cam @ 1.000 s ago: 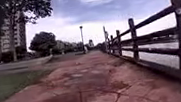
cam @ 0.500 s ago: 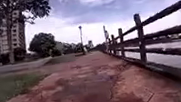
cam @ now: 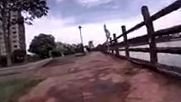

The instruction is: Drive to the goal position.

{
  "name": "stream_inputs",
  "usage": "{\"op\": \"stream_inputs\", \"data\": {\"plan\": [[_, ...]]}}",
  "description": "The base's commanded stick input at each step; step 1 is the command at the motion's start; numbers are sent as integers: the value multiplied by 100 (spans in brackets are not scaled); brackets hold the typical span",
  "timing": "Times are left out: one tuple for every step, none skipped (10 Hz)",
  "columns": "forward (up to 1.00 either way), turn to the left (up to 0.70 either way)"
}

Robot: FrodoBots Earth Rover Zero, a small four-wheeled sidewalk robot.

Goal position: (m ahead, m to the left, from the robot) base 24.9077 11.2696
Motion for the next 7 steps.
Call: {"op": "stream_inputs", "data": {"plan": [[100,13],[100,13],[100,13],[100,13],[100,13],[100,13],[100,13]]}}
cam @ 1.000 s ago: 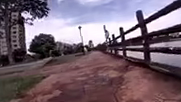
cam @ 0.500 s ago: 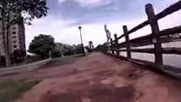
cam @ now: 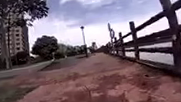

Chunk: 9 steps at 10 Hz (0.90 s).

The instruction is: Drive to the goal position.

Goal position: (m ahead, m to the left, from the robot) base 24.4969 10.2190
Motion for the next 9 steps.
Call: {"op": "stream_inputs", "data": {"plan": [[100,13],[100,13],[100,13],[100,13],[100,13],[100,13],[100,13],[100,13],[100,13]]}}
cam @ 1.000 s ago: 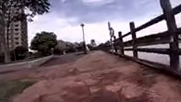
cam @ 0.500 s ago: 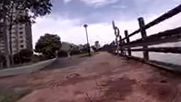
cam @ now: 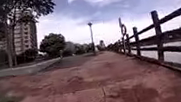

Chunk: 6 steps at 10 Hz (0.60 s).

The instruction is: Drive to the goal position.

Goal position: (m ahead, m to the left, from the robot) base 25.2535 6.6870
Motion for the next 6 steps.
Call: {"op": "stream_inputs", "data": {"plan": [[100,13],[100,13],[100,13],[100,13],[100,13],[100,13]]}}
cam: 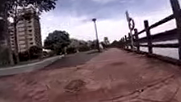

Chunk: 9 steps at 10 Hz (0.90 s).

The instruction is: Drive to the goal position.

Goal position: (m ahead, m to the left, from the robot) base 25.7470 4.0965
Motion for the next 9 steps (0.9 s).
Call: {"op": "stream_inputs", "data": {"plan": [[100,13],[100,13],[100,13],[100,13],[100,0],[100,0],[100,0],[100,0],[100,0]]}}
